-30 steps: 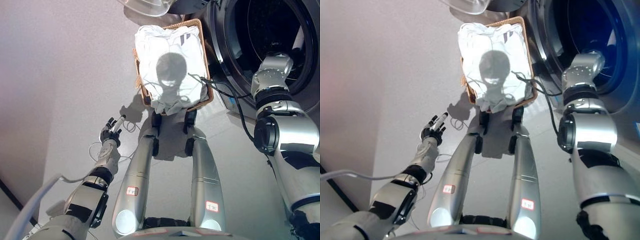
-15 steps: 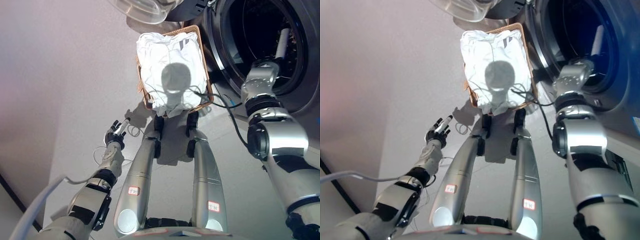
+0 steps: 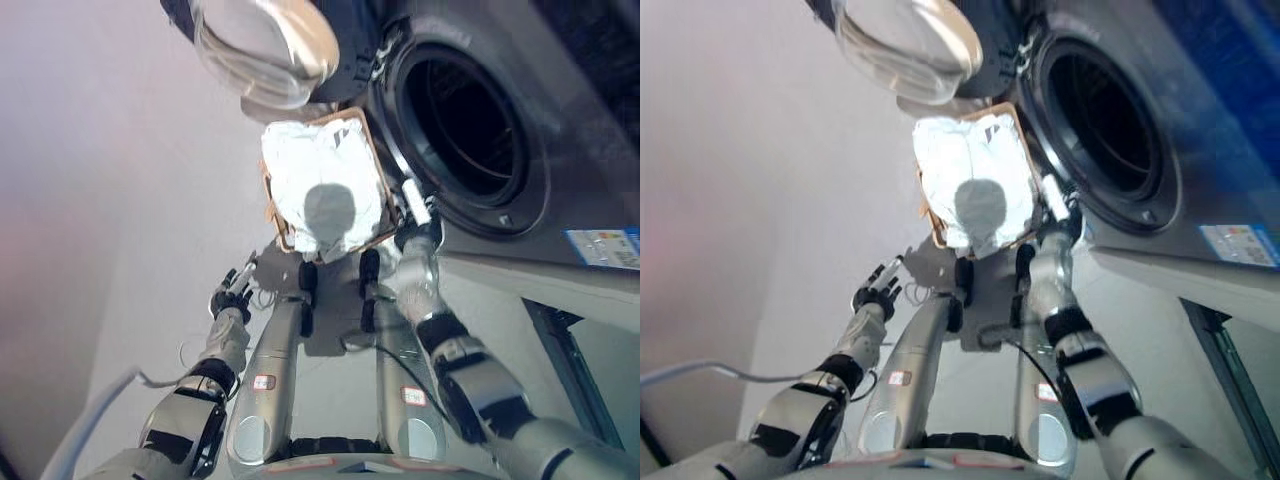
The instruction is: Put the clothes in the basket into the washing machine.
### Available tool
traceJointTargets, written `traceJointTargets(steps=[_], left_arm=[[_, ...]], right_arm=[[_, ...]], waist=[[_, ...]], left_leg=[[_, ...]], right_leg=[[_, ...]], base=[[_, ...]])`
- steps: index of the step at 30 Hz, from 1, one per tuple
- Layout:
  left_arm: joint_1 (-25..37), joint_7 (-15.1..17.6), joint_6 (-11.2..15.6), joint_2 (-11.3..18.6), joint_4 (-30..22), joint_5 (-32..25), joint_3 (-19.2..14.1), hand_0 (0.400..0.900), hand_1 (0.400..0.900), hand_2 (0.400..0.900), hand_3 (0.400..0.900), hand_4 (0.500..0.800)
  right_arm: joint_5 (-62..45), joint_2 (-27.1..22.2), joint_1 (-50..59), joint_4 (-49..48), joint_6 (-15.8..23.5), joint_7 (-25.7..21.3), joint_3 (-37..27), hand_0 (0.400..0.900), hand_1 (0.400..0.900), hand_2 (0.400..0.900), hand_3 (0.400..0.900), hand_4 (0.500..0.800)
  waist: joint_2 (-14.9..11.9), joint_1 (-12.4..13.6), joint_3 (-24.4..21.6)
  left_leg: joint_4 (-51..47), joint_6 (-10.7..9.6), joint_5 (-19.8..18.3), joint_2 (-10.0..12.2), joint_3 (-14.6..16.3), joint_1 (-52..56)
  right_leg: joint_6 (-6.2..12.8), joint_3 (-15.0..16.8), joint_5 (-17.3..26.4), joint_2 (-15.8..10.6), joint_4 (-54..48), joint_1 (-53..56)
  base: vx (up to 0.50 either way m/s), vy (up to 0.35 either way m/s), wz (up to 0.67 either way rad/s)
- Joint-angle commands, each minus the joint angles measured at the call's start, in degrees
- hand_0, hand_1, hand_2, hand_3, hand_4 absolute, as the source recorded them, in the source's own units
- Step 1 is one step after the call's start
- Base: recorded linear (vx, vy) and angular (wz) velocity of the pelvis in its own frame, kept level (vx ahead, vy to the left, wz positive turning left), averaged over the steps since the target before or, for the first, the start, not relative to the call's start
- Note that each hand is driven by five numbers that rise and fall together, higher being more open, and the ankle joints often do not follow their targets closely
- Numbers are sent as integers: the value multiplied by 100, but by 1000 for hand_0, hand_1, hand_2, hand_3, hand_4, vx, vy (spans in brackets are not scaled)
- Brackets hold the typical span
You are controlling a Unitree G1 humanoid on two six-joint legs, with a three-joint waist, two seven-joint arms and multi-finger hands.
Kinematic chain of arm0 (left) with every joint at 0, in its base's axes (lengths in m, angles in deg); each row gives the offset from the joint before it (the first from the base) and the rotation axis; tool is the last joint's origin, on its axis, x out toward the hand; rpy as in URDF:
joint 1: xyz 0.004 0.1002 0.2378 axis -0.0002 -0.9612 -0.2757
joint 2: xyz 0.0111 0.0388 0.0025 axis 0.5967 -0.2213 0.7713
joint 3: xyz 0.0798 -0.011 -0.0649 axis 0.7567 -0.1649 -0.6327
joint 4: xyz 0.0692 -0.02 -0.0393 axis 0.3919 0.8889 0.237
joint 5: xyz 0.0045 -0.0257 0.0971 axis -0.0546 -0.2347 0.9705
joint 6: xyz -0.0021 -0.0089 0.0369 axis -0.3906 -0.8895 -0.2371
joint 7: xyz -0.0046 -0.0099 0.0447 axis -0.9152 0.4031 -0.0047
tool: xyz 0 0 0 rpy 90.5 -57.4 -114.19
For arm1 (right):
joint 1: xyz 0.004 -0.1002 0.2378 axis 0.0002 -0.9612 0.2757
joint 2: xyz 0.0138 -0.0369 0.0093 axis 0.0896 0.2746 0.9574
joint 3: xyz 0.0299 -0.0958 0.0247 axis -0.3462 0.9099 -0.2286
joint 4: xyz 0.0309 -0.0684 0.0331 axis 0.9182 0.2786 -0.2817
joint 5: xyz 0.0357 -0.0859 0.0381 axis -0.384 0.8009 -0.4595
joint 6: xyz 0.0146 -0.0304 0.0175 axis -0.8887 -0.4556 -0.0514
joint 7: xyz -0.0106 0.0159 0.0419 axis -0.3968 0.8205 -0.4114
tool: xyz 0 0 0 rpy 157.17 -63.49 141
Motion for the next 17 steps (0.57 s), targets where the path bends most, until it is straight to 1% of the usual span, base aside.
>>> traceJointTargets(steps=[1, 2, 3, 4, 6, 8, 10, 14, 17], left_arm=[[-591, -73, 61, 255, 437, 753, -149, 900, 900, 900, 900, 800], [-705, -127, 20, 319, 511, 977, -191, 900, 900, 900, 900, 800], [-775, -193, 9, 369, 603, 1282, -181, 900, 900, 900, 900, 800], [-885, -245, -17, 416, 675, 1430, -207, 900, 900, 900, 900, 800], [-971, -309, -91, 496, 866, 1735, -264, 900, 900, 900, 900, 800], [-1102, -346, -150, 528, 982, 1931, -356, 900, 900, 900, 900, 800], [-1256, -407, -223, 533, 1162, 2187, -418, 900, 900, 900, 900, 800], [-1487, -533, -315, 470, 1357, 2419, -580, 900, 900, 900, 900, 800], [-1632, -585, -380, 415, 1488, 2481, -659, 900, 900, 900, 900, 800]], right_arm=[[2780, -546, -335, 115, -349, -295, 131, 900, 900, 900, 900, 800], [3716, -791, -459, 306, -595, -317, 387, 900, 900, 900, 900, 800], [4294, -911, -590, 800, -755, -297, 501, 900, 900, 900, 900, 800], [4370, -919, -707, 1134, -875, -174, 455, 900, 900, 900, 900, 800], [4802, -927, -916, 1736, -1125, -135, 439, 900, 900, 900, 900, 800], [5049, -885, -1137, 2244, -1291, 77, 411, 900, 900, 900, 900, 800], [5242, -846, -1346, 2580, -1396, 206, 337, 900, 900, 900, 900, 800], [5146, -750, -1715, 3015, -1518, 364, -47, 900, 900, 900, 900, 800], [4856, -673, -1887, 3207, -1564, 461, -375, 900, 900, 900, 900, 800]], waist=[[-157, 7, -745], [-179, 8, -851], [-185, 23, -955], [-187, 45, -1081], [-191, 51, -1281], [-191, 62, -1479], [-202, 67, -1674], [-205, 74, -2024], [-195, 53, -2183]], left_leg=[[-911, -405, -120, 63, -210, 834], [-1099, -414, -95, 68, -224, 1079], [-1281, -432, -59, 71, -245, 1314], [-1423, -432, -38, 61, -262, 1485], [-1812, -444, 55, 60, -307, 1878], [-2215, -451, 159, 62, -350, 2223], [-2619, -441, 278, 109, -350, 2538], [-3166, -429, 394, 192, -244, 3070], [-3340, -429, 395, 218, -187, 3356]], right_leg=[[252, -49, -844, 107, 225, 756], [272, -72, -817, 133, 35, 1010], [300, -126, -779, 150, -164, 1270], [306, -145, -748, 165, -315, 1450], [332, -183, -656, 208, -702, 1846], [350, -224, -563, 253, -1084, 2163], [358, -238, -428, 276, -1519, 2488], [380, -192, -258, 301, -2119, 3006], [376, -162, -268, 319, -2267, 3279]], base=[[109, 19, -2], [98, 9, 3], [100, 4, 6], [79, -3, 7], [73, -13, 6], [60, -23, 5], [56, -31, 0], [72, -25, -8], [69, -16, -5]])
